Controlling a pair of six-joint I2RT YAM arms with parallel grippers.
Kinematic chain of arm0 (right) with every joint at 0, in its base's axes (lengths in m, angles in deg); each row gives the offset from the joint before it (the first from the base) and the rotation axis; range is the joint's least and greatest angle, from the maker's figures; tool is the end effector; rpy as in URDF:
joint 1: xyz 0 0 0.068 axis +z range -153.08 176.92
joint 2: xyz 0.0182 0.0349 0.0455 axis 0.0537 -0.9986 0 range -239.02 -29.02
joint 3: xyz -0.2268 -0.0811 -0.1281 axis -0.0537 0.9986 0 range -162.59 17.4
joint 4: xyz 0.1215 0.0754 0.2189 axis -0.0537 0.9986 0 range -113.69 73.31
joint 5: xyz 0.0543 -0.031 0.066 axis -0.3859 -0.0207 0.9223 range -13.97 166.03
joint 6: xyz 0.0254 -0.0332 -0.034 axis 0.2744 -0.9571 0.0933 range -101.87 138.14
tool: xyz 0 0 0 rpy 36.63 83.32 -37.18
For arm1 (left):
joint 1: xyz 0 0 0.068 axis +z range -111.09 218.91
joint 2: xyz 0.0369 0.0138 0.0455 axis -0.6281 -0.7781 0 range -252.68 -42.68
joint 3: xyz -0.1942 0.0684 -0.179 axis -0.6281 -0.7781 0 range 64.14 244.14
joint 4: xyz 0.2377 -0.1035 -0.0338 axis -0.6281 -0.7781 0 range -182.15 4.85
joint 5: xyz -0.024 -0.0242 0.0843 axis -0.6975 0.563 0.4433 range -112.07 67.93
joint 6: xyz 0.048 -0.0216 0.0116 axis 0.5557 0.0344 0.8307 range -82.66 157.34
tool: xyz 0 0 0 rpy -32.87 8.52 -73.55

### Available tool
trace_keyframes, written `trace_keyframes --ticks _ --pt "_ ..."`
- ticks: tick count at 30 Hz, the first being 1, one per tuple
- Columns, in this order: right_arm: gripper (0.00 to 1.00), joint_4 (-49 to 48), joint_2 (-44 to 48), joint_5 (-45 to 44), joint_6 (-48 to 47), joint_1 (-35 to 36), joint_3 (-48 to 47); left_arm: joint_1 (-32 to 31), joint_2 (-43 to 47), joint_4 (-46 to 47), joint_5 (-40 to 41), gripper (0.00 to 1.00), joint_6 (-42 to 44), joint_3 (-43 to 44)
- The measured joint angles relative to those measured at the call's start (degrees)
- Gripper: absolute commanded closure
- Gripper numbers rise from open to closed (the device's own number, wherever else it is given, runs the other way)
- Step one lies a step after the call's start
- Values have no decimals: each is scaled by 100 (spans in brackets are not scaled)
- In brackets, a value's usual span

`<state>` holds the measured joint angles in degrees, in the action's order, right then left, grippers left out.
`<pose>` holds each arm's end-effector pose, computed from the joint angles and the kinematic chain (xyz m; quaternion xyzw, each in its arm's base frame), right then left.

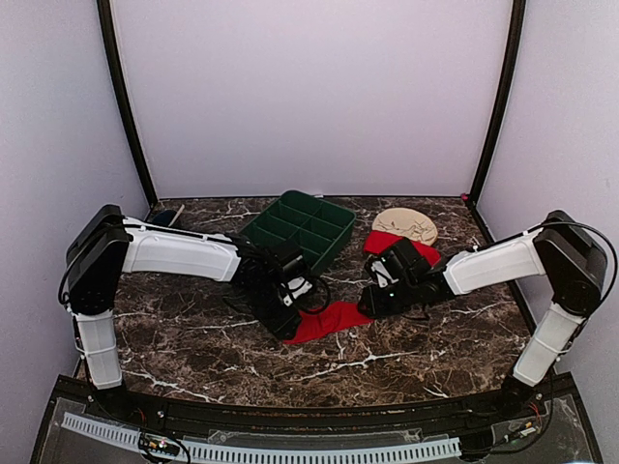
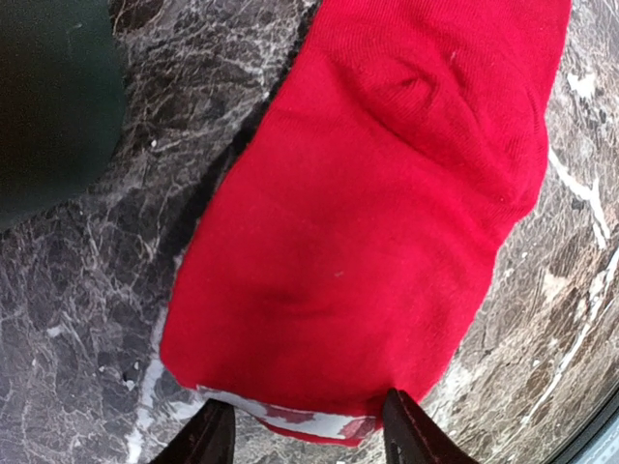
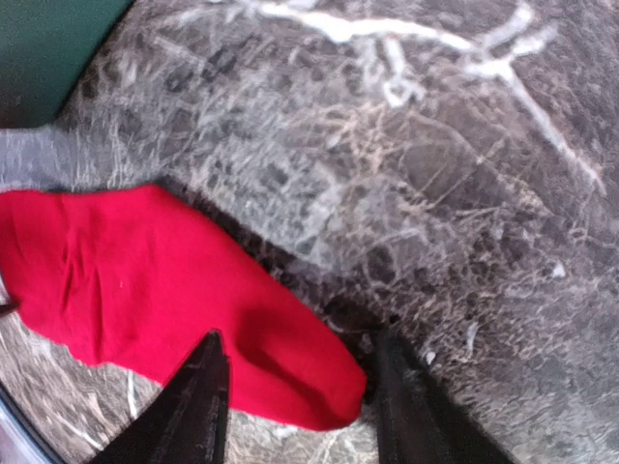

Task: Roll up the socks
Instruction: Pick up the sock from the center of the board, then flatten out the sock at the center of the board.

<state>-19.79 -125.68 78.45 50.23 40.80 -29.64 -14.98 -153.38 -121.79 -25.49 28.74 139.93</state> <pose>0.2299 0.2231 0.1400 -0.1040 0.9438 0.2085 0.2343 0.2241 -0.3109 0.1656 0.3843 0.9087 -0.1082 0.1217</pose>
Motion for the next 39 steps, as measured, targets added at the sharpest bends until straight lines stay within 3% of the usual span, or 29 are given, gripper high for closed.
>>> trace_keyframes --ticks 8,15,29,39 --pt "70 -109 11 90 26 0 98 0 -48 98 -22 46 -2 -44" --pt "100 85 361 59 -15 0 153 0 -76 144 -44 46 -4 -87" --pt "100 671 1217 -302 -448 0 -280 0 -4 376 -138 40 -201 -142" --pt "100 1091 1480 -387 -1204 103 -1067 101 1386 804 31 37 -610 -457"
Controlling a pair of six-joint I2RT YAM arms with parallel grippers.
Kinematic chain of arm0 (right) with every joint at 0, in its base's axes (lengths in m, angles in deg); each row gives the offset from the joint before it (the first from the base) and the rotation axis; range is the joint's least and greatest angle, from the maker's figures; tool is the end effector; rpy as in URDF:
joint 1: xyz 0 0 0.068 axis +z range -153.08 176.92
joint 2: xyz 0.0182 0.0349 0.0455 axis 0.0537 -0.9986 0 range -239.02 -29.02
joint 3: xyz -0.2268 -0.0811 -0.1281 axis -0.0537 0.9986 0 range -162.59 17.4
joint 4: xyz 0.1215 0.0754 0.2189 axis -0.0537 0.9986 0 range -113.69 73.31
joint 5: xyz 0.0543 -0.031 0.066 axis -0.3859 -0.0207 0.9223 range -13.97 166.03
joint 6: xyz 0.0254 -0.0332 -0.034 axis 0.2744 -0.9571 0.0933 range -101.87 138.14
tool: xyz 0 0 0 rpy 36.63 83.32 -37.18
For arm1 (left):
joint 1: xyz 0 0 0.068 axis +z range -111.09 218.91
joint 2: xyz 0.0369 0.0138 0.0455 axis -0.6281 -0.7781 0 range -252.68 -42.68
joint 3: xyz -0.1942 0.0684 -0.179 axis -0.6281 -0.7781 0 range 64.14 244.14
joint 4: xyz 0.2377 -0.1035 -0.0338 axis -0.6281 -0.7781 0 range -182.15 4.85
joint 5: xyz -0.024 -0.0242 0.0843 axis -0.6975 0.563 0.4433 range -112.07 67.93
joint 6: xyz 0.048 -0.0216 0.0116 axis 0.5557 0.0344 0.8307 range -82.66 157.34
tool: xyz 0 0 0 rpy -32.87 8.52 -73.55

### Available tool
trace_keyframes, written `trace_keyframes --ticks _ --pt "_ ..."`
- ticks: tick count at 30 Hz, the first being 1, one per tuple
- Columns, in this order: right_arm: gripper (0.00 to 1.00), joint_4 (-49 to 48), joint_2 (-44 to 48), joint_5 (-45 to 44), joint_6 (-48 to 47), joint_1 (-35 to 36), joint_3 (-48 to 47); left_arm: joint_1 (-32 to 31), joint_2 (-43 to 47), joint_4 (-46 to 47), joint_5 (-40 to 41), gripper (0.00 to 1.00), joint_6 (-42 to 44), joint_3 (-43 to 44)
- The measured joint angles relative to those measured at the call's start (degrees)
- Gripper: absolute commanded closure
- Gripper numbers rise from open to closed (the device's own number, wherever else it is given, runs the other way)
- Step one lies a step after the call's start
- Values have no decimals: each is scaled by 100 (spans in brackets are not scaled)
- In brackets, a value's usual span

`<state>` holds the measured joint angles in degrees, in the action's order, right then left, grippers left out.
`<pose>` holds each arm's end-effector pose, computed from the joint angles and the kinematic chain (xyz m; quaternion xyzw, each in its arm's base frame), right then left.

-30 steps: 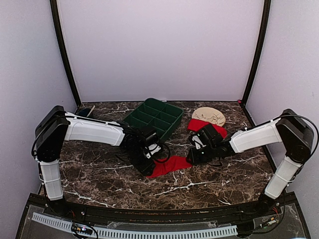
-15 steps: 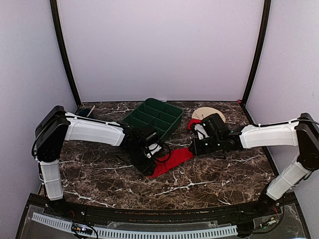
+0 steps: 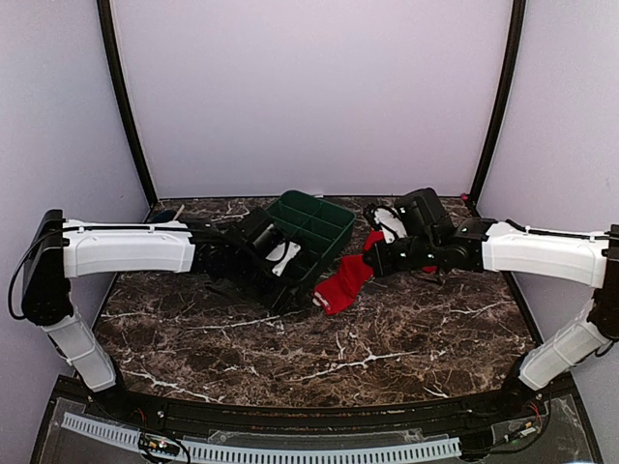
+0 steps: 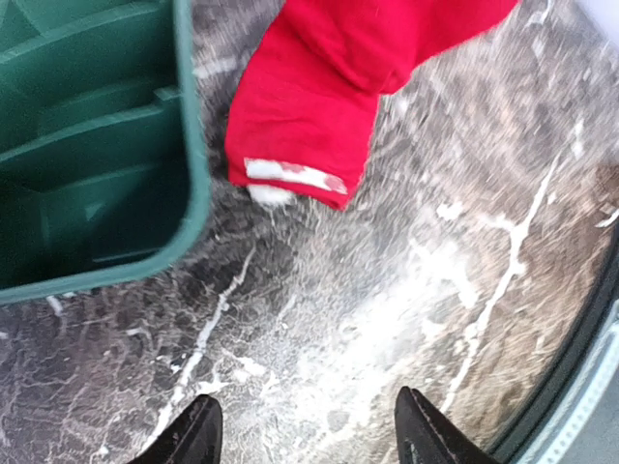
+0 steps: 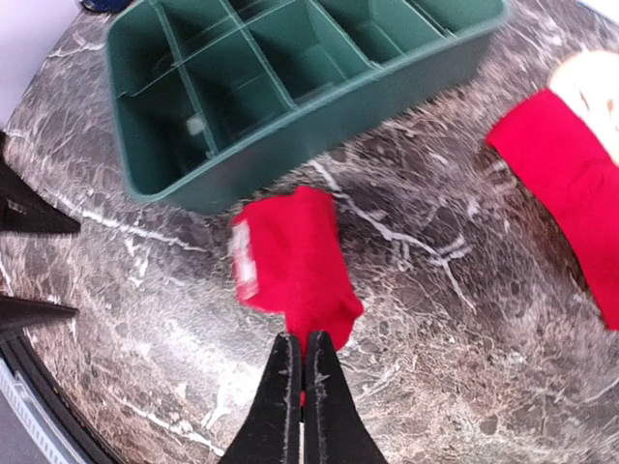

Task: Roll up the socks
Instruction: Flatten out the sock at the center of the board.

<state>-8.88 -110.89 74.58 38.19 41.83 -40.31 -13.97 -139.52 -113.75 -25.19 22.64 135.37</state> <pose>0.2245 0.2225 0.2606 -0.1888 0.8824 0.2217 0.3695 0.2171 -0.2901 0.2350 0.3190 0.8962 -0.1923 0.2408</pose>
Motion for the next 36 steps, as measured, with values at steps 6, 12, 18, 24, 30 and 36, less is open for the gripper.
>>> trace_keyframes --ticks 6,12,18,24,30,36 --pt "100 356 -4 -79 -411 492 -409 92 588 267 138 33 -323 -435" --pt "100 525 -302 -120 -693 1370 -841 133 1311 358 546 30 -708 -1054" --pt "99 603 -1191 50 -909 2306 -1165 166 1818 354 957 30 -1001 -1163" --pt "100 605 -1707 426 -1023 2658 -1246 181 2039 278 1460 30 -1294 -1224" --pt "100 479 -1934 638 -1137 2660 -1685 188 2531 199 1932 28 -1589 -1526" --pt "100 466 -2098 1012 -1349 2664 -2184 205 2968 229 2225 27 -1860 -1814"
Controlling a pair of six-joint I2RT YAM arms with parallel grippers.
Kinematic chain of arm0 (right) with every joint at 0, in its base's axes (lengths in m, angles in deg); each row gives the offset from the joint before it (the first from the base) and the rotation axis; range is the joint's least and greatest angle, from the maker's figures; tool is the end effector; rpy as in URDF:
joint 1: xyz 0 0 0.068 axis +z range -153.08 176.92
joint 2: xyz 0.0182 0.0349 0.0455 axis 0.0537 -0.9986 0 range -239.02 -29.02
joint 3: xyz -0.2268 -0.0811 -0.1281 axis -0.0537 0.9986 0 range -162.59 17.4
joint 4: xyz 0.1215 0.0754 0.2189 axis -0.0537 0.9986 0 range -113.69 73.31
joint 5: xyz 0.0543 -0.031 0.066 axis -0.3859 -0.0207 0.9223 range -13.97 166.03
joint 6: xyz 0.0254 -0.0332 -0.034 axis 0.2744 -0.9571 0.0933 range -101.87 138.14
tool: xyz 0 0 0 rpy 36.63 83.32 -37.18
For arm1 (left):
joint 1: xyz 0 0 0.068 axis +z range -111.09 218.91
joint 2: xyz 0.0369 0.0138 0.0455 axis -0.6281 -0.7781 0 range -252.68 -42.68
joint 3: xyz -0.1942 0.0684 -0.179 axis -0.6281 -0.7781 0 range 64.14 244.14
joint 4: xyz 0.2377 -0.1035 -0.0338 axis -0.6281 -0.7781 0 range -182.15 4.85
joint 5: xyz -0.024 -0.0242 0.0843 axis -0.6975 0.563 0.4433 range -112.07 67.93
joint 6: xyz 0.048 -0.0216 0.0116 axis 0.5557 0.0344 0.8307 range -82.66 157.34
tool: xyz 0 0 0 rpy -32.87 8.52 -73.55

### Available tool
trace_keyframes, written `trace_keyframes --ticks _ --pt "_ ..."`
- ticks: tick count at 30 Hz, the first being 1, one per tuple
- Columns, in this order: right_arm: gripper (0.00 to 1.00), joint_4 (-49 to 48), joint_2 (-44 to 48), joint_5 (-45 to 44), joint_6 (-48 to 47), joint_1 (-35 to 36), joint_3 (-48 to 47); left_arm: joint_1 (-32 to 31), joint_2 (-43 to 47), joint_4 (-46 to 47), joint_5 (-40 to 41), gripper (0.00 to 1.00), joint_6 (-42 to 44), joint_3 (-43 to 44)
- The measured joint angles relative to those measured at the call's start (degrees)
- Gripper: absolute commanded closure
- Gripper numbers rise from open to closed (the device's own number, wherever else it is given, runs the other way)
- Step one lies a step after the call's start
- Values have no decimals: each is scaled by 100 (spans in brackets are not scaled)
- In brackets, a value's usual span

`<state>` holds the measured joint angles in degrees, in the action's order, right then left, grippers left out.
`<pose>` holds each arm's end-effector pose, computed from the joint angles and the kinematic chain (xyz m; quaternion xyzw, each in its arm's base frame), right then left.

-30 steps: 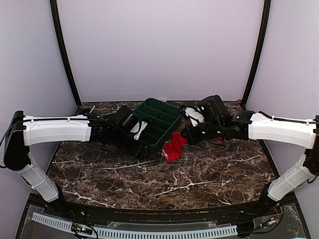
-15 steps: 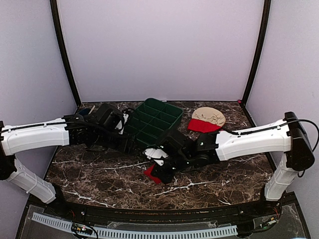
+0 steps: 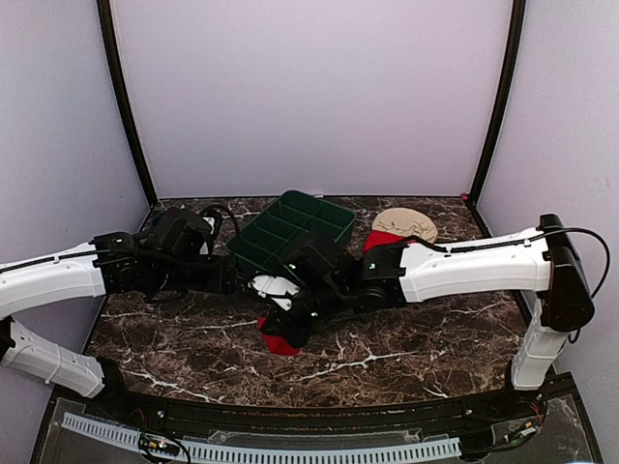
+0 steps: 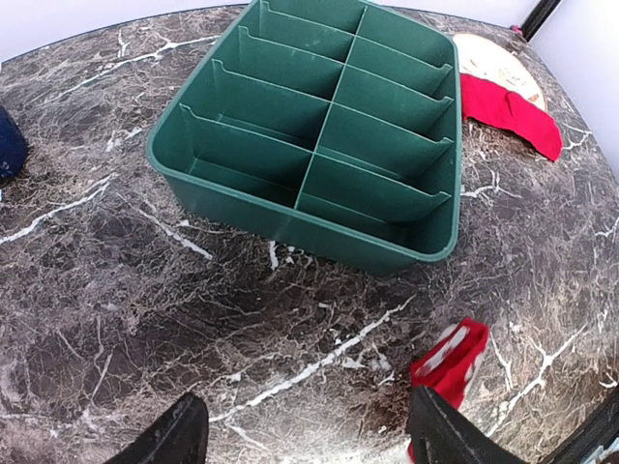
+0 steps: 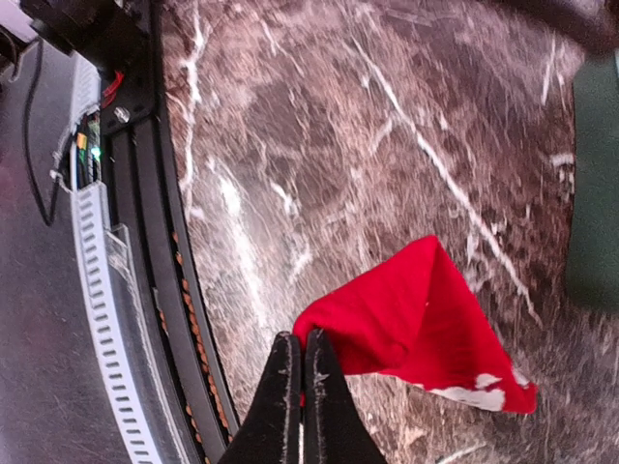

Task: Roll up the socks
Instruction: Flatten out the sock at the center of the board.

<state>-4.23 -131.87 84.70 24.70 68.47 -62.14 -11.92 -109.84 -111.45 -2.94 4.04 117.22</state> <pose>0.1240 0.3884 0.2551 -0.5163 0.7543 0.3055 0.2666 0.1680 -0.1878 0.2856 0.0675 0.8953 -0.1652 0.4082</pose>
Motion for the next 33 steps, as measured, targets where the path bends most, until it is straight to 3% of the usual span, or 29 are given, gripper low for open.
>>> trace_keyframes --ticks 10,21,33 --pt "100 20 149 -98 -157 4 -577 22 15 94 68 27 -166 -9" --pt "100 70 1482 -1270 310 2 149 44 52 275 35 27 -142 -9" --pt "100 1617 2297 -2677 1003 -11 205 44 -358 551 -254 27 140 15"
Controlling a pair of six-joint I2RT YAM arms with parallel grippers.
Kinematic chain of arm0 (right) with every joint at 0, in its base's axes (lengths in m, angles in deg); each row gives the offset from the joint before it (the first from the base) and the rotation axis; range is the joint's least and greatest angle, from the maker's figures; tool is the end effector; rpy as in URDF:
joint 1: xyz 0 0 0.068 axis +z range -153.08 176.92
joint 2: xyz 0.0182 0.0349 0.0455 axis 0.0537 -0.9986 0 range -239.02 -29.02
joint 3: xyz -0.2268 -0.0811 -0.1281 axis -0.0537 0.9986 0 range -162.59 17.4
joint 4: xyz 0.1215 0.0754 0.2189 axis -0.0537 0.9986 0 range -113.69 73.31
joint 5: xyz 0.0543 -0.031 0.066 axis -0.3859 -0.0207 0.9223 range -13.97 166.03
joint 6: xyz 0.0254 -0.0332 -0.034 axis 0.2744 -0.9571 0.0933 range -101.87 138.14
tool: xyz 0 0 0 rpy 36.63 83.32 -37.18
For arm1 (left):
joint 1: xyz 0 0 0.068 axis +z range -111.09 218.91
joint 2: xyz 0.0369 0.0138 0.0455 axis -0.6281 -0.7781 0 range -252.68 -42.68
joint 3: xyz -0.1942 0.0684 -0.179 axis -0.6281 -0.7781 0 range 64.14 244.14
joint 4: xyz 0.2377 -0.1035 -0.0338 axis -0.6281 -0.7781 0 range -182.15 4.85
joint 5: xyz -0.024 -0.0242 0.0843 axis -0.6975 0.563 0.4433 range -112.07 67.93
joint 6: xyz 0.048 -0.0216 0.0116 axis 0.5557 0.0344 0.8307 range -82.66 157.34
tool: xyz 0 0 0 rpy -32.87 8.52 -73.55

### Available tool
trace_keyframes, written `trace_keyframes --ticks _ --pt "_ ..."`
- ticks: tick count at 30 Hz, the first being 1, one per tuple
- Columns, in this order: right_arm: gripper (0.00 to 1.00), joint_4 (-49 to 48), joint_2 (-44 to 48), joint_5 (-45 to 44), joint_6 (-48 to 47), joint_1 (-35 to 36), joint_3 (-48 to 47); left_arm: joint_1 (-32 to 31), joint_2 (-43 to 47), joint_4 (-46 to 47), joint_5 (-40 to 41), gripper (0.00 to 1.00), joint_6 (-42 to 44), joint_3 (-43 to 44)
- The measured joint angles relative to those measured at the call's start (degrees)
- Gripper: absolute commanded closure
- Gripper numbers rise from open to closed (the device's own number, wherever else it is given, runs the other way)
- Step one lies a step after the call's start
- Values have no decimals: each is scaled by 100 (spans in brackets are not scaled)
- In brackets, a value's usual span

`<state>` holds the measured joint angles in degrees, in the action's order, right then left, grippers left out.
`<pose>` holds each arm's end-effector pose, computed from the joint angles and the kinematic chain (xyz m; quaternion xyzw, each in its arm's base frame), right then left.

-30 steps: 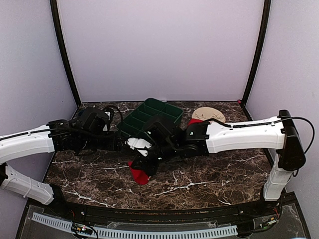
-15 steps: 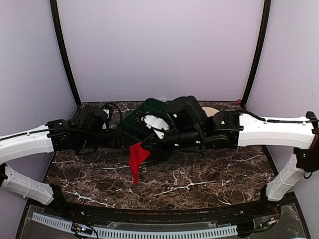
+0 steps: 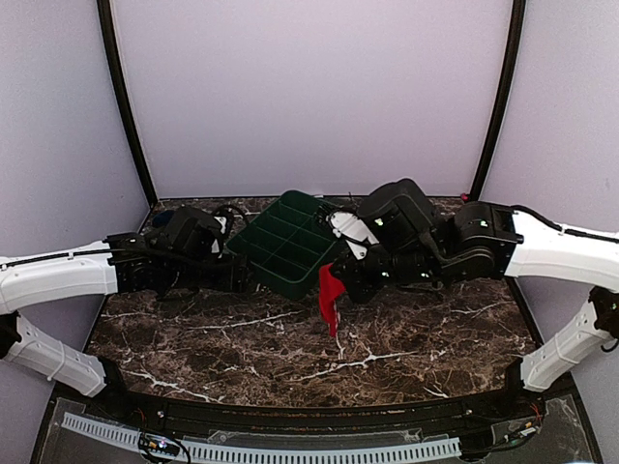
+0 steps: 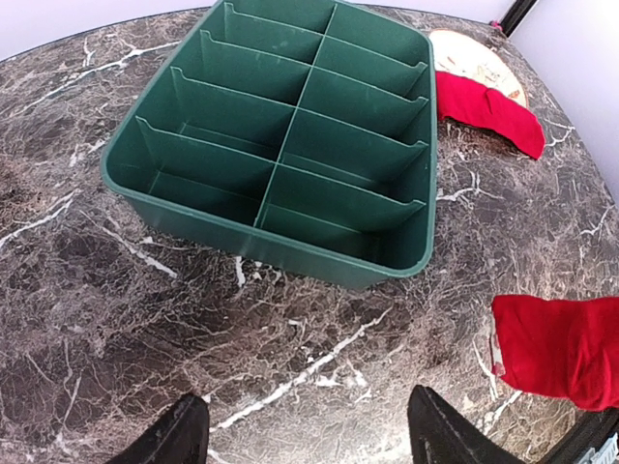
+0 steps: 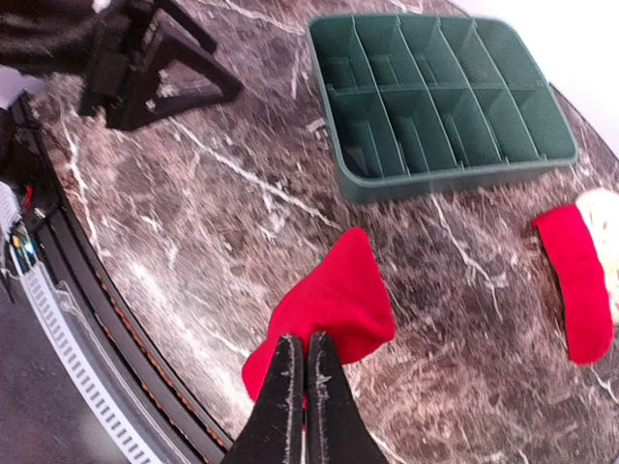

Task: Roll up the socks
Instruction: Flatten out the sock at the center of the board.

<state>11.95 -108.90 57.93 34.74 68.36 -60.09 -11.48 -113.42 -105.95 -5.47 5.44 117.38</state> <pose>0.1079 0.2865 0.3569 -0.3476 0.8197 0.1991 0.4094 0.1796 -0.2011 0.2793 0.0809 0.8891 -0.1860 0.4103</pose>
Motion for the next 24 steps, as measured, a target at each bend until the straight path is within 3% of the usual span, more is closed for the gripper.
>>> trace_keyframes --ticks 4,9,14,16,20,24 --pt "100 315 -507 -15 131 -11 -291 0 -35 31 -50 27 83 0" --pt "98 271 -2068 356 120 -76 -1014 0 101 98 -33 27 116 -79" --pt "76 227 -3775 848 -92 -170 -2293 24 514 24 243 27 57 -315" --pt "61 188 -4138 964 -144 -225 -2573 101 726 -70 409 27 7 -444" --pt "42 20 -4188 1091 -223 -337 -2590 63 914 -140 431 28 -31 -531" --pt "41 -278 -3650 1119 -271 -474 -2135 35 789 -98 354 28 -28 -525"
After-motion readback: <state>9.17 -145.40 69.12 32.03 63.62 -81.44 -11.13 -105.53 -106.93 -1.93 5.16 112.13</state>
